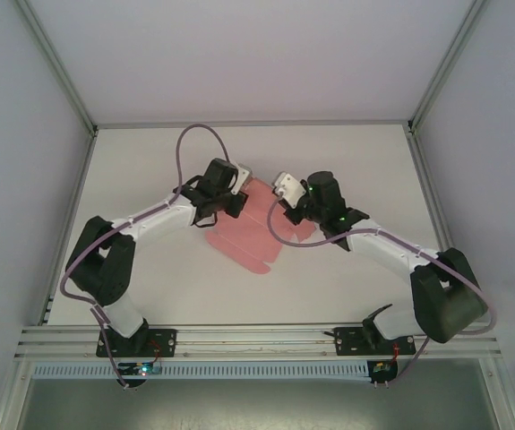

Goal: Assemble paper box

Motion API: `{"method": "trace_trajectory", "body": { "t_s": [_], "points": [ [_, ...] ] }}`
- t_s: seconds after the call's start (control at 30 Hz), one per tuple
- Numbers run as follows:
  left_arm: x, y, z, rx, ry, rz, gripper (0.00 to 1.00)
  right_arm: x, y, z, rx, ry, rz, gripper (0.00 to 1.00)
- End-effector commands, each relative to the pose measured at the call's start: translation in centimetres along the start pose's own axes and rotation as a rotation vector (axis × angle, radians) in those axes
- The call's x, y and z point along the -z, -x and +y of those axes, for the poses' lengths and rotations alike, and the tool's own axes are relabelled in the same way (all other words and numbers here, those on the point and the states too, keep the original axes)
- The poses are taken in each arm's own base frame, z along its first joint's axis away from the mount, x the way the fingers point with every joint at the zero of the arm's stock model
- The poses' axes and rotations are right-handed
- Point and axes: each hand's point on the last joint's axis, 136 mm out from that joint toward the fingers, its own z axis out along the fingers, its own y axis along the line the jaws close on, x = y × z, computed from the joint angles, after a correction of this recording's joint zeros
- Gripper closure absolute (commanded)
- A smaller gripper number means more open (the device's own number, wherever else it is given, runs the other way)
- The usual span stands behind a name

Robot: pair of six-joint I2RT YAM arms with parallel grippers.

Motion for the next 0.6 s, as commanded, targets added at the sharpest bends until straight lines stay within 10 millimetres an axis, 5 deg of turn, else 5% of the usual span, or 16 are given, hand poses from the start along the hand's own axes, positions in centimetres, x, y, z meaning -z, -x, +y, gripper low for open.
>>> {"method": "trace_trajectory", "body": {
  "t_s": [0.0, 0.57],
  "points": [
    [-0.6, 1.4, -2.2, -0.049, -0.032, -0.011, 1.00, -1.4, 0.2, 0.7, 0.087, -0.053, 0.027, 1.00],
    [-4.9, 0.7, -4.8, 0.064, -0.096, 0.022, 1.00, -3.2, -0.7, 2.6, 0.140, -0.030, 0.053, 1.00]
  ]
}}
